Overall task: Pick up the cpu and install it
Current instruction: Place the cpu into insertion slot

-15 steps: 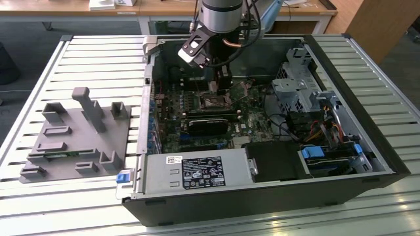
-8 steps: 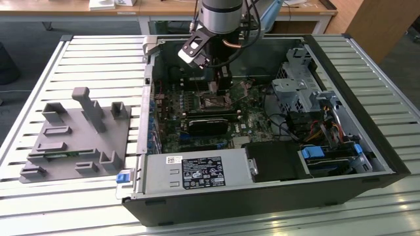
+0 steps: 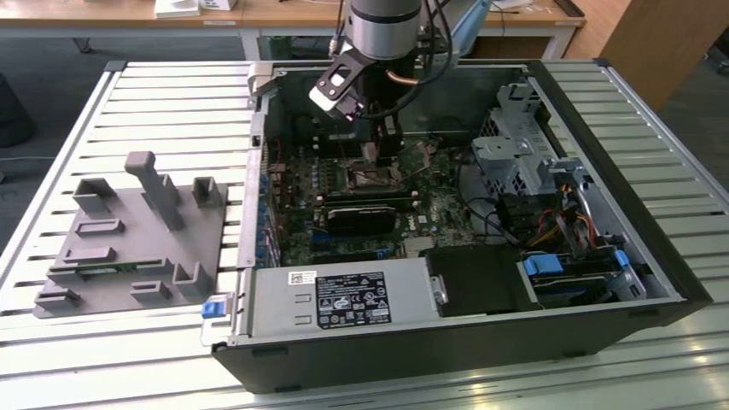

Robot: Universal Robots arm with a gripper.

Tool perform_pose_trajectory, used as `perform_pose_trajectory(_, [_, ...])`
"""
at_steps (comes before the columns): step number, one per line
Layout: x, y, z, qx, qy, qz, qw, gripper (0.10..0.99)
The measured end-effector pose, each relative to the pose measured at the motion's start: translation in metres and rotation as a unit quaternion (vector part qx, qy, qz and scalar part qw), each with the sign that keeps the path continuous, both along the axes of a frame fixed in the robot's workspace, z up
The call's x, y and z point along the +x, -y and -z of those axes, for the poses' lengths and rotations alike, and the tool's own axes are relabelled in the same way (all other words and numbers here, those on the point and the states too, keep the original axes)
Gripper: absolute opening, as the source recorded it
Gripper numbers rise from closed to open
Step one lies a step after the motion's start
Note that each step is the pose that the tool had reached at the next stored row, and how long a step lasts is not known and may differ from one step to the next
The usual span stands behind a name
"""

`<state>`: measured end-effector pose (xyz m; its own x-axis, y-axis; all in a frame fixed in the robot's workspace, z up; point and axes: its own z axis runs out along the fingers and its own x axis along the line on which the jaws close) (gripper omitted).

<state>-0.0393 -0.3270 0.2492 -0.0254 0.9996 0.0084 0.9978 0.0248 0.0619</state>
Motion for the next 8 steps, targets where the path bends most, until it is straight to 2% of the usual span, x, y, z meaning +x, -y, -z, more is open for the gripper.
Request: perform_pose_trajectory(8, [0.0, 0.0, 0.0021, 0.0, 0.0, 0.0, 1.0, 0.541])
